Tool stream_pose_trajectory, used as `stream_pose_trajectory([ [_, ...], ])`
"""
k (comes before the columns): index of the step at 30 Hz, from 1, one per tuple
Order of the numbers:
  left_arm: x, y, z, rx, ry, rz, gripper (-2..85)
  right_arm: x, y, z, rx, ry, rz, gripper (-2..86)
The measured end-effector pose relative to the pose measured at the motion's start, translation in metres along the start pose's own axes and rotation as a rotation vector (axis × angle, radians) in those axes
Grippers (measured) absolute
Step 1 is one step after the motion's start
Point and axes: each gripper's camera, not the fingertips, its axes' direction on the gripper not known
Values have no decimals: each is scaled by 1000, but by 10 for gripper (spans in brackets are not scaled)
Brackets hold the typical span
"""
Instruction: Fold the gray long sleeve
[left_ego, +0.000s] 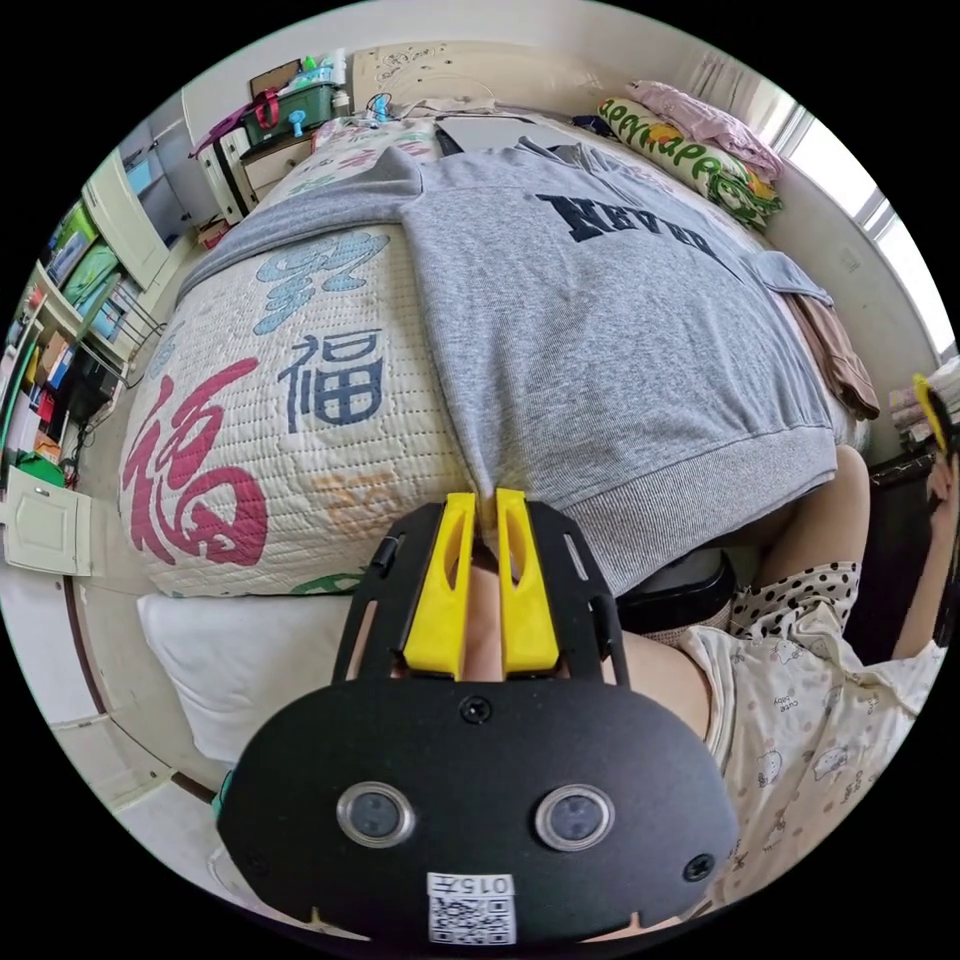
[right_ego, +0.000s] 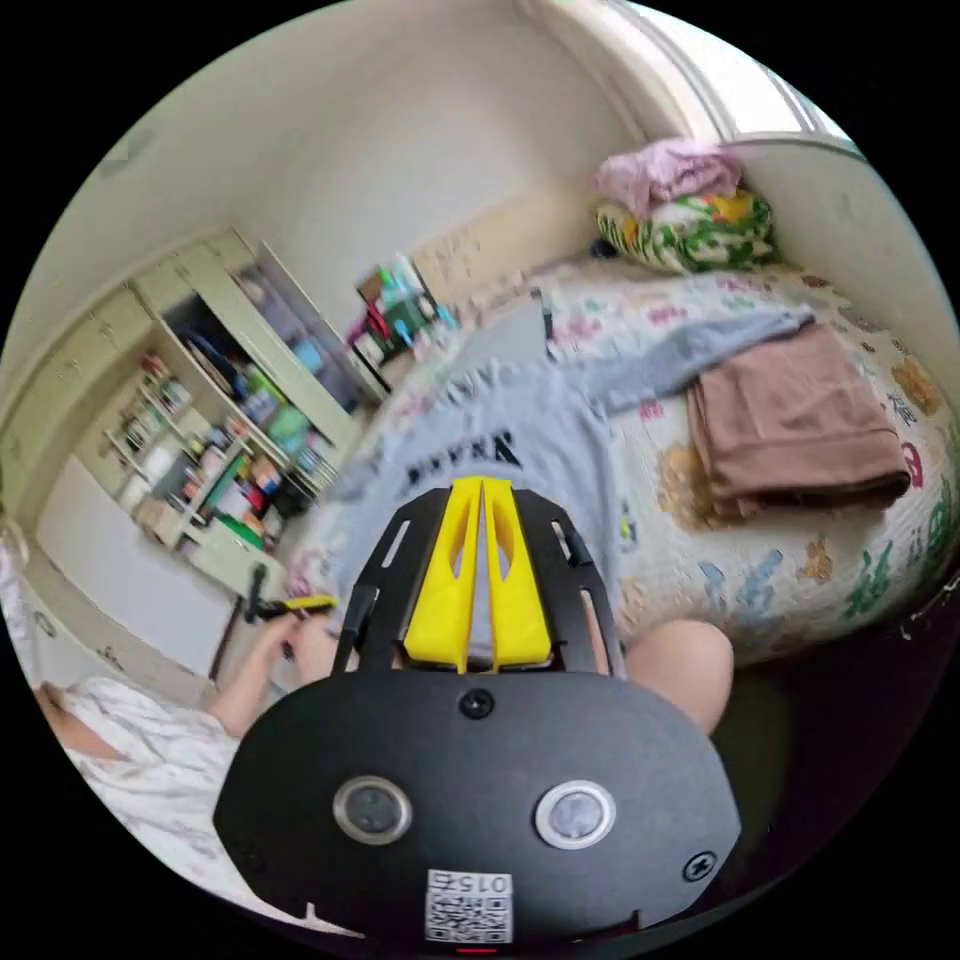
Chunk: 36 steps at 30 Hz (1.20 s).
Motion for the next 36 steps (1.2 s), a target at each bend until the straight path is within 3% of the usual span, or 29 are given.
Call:
stream_pose_trajectory([
  [5, 22, -15, -15, -7, -30, 3, 27, -110, 58, -163, 567, -266, -150, -5],
  [11, 42, -17, -38, 20, -68, 16, 26, -168, 155, -263, 961, -527, -266, -5],
  [23, 91, -27, -71, 31, -218, 106, 26, -172, 225, -319, 1160, -653, -305, -6],
  [36, 55, -27, -105, 48, -114, 52, 23, -184, 192, -314, 1184, -608, -416, -6],
])
